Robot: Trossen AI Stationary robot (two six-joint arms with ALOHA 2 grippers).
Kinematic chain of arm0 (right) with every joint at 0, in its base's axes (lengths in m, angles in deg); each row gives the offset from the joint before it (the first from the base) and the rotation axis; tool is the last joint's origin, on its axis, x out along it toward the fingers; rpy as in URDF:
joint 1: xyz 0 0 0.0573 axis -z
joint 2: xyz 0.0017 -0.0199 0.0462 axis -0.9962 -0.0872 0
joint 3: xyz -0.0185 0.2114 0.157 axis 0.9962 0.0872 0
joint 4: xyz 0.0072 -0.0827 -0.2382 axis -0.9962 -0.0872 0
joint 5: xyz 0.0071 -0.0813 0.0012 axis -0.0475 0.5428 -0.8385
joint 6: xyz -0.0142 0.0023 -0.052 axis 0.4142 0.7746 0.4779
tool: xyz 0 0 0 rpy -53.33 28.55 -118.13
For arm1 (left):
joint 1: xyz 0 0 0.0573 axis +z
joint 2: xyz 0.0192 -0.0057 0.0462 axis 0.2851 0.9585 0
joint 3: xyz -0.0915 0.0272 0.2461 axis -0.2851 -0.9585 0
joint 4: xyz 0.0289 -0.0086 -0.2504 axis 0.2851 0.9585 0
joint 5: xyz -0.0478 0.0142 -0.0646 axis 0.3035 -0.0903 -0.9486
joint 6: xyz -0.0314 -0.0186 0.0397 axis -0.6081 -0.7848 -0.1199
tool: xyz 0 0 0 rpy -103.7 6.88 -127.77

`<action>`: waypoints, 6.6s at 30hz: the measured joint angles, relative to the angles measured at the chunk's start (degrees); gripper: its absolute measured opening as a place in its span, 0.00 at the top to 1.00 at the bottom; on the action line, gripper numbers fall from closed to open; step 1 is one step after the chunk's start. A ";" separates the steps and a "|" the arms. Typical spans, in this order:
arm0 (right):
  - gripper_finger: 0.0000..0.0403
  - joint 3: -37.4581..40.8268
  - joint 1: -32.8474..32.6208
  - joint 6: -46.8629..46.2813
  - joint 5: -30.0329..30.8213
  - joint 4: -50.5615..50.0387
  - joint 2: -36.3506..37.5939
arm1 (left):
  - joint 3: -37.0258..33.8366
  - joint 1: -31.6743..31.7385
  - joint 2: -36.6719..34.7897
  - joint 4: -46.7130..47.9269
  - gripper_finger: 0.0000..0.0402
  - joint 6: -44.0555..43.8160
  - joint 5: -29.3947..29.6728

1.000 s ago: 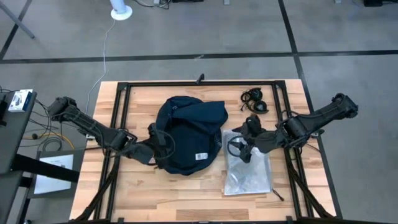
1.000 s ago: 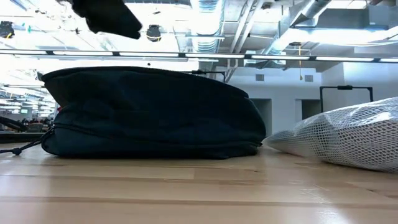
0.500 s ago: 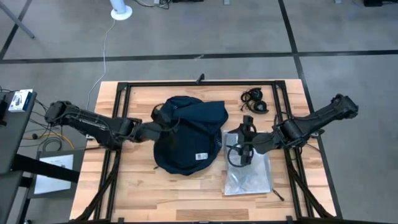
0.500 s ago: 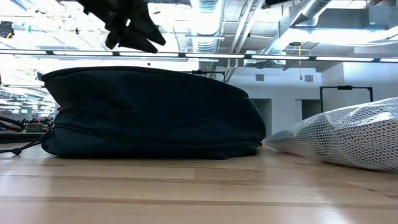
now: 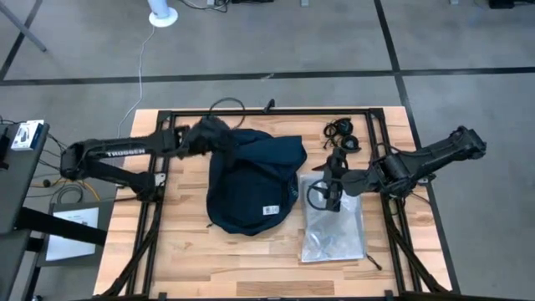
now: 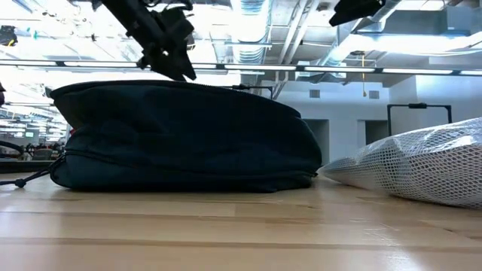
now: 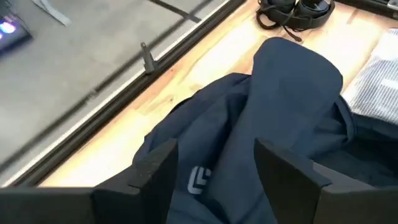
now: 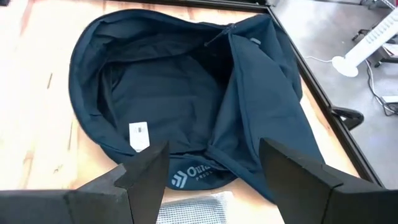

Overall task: Unpack backpack
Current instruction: Move the blue backpack to the top left of the table, then open the white zip lock bag

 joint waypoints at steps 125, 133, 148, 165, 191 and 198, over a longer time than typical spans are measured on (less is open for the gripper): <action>0.41 0.00 5.13 -16.45 -5.27 -13.50 -2.32 | 22.73 -17.58 25.06 21.14 0.51 -8.12 -10.60; 0.41 -0.02 4.94 -34.96 -11.97 -19.60 -2.77 | 22.73 -21.36 24.83 24.17 0.51 0.51 -4.88; 0.41 9.83 -23.60 -101.88 -24.06 -27.88 -3.17 | 3.63 -31.05 10.63 16.68 0.55 3.64 -1.29; 0.41 22.49 -21.92 -101.94 -23.80 10.56 -3.17 | -8.17 -30.30 -1.78 1.96 0.61 -3.07 -4.04; 0.41 11.00 13.33 -34.77 -45.18 44.08 -16.06 | -8.17 -27.70 -1.13 -1.96 0.61 -7.84 -3.85; 0.41 2.72 13.44 -14.37 -40.56 10.25 -13.26 | -8.17 -27.78 -1.13 -1.99 0.61 -11.34 -3.87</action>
